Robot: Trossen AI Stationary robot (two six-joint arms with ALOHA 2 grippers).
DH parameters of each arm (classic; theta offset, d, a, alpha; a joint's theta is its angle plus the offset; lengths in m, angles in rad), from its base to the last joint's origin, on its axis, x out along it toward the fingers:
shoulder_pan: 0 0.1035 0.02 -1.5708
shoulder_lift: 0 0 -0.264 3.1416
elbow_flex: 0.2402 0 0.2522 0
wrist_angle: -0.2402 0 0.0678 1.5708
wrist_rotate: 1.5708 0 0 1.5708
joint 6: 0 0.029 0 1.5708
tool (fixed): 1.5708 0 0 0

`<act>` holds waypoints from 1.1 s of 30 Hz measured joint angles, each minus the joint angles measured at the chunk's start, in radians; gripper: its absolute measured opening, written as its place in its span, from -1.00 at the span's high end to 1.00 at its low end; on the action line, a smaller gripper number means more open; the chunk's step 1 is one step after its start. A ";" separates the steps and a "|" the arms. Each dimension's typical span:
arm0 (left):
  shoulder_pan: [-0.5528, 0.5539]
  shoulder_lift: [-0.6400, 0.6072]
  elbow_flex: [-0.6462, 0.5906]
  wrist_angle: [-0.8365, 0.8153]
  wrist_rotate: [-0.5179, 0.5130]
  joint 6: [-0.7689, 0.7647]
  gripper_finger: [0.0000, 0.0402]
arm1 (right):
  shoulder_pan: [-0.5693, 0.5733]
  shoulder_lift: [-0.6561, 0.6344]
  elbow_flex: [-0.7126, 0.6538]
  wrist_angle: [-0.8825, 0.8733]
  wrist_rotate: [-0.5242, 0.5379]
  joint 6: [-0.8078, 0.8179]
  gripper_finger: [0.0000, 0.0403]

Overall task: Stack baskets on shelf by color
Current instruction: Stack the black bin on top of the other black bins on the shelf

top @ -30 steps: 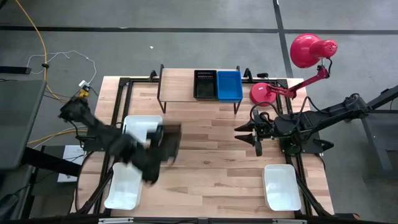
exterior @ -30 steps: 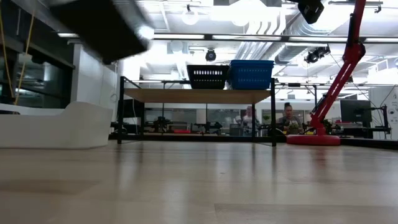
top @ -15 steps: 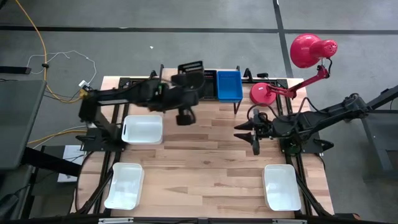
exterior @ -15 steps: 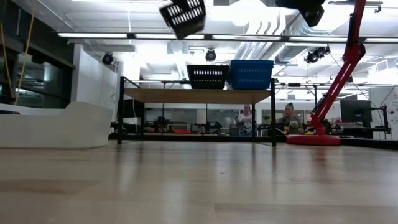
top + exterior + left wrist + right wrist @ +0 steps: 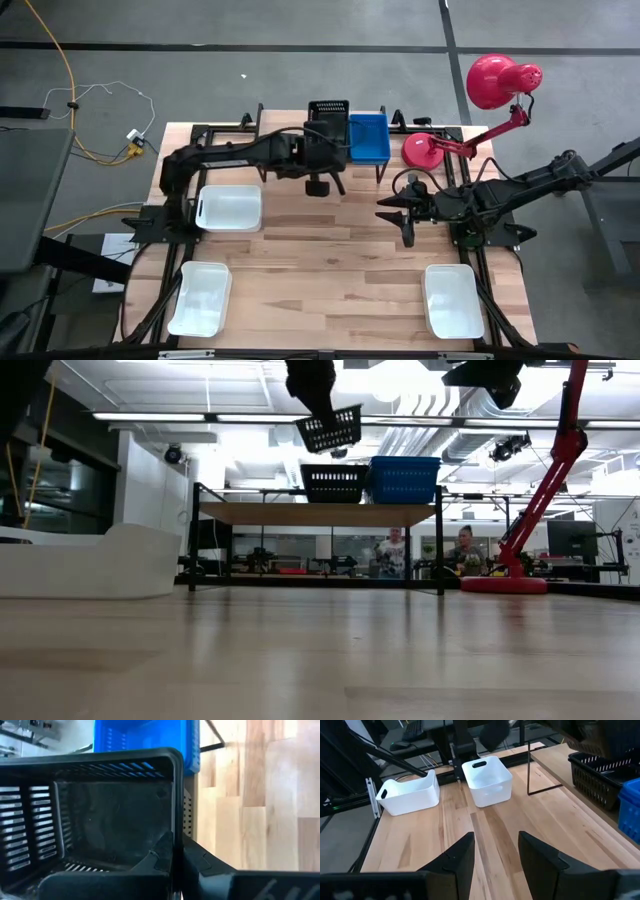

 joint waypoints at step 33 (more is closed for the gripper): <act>0.100 0.069 -0.001 0.046 0.101 -0.040 1.00 | 0.000 0.000 0.000 0.000 0.001 0.004 0.32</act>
